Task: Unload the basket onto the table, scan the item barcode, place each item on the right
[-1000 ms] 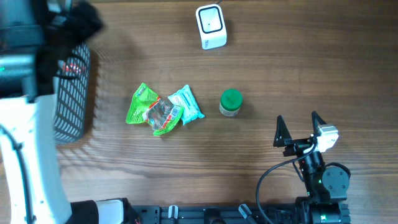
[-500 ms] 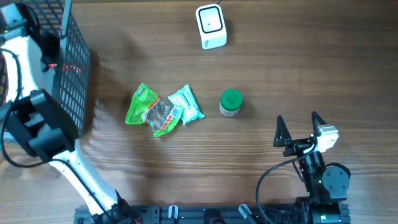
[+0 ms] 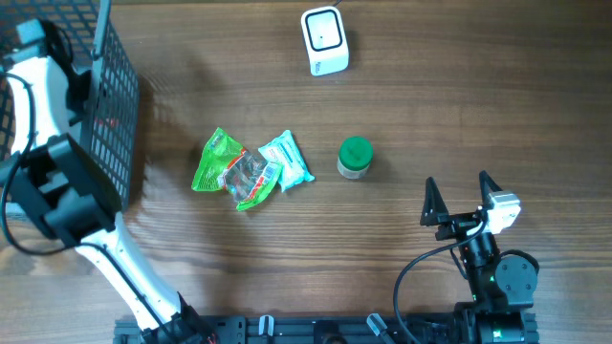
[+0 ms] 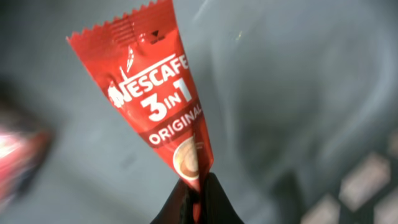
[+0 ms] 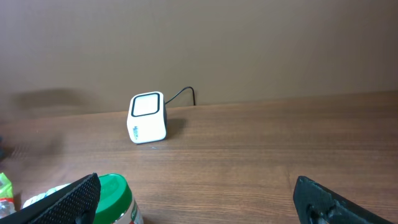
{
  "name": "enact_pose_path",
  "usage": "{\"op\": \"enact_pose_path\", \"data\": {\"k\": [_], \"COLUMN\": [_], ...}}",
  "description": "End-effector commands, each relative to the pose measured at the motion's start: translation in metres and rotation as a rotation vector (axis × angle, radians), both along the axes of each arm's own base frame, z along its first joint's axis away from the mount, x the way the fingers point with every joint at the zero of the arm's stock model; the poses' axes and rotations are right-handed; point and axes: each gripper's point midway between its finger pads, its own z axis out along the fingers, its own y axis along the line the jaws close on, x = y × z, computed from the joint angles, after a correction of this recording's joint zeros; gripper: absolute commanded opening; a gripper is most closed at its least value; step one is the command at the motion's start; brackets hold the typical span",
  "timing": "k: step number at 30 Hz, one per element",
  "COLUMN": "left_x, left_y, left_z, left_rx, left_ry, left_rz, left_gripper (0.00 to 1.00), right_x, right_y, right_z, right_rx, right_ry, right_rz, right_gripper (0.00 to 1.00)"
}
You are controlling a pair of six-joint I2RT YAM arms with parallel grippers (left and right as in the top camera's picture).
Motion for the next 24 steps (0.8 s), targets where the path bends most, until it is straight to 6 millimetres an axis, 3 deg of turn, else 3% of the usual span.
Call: {"op": "enact_pose_path", "data": {"k": [1,3,7,13,20,24], "left_x": [-0.051,-0.084,-0.113,-0.113,-0.106,-0.096], "left_y": [0.024,0.041,0.071,0.093,0.080,0.084], "left_z": [0.058,0.062,0.059,0.035,-0.018,-0.024], "left_rx": [0.193,0.234,0.178,0.023,-0.009,0.021], "left_ry": [0.194,0.329,0.330,0.130,0.116,0.081], "left_rz": [-0.279,-0.238,-0.144,-0.062,-0.226,-0.291], "left_gripper": [0.04,0.04,0.04,0.04,0.09,0.14], "right_x": [-0.001,-0.001,-0.001,-0.001,-0.001,-0.001], "right_y": [0.002,0.002,0.002,0.002,0.002,0.002], "right_z": [0.002,0.002,0.002,0.002,0.002,0.002], "right_rx": [-0.014,-0.014,-0.014,-0.014,-0.014,-0.014], "right_ry": [-0.011,-0.011,-0.011,-0.011,-0.011,-0.011], "right_rz": [0.010,0.010,0.010,0.010,0.010,0.010], "right_gripper": [1.00,1.00,1.00,1.00,1.00,1.00]}}
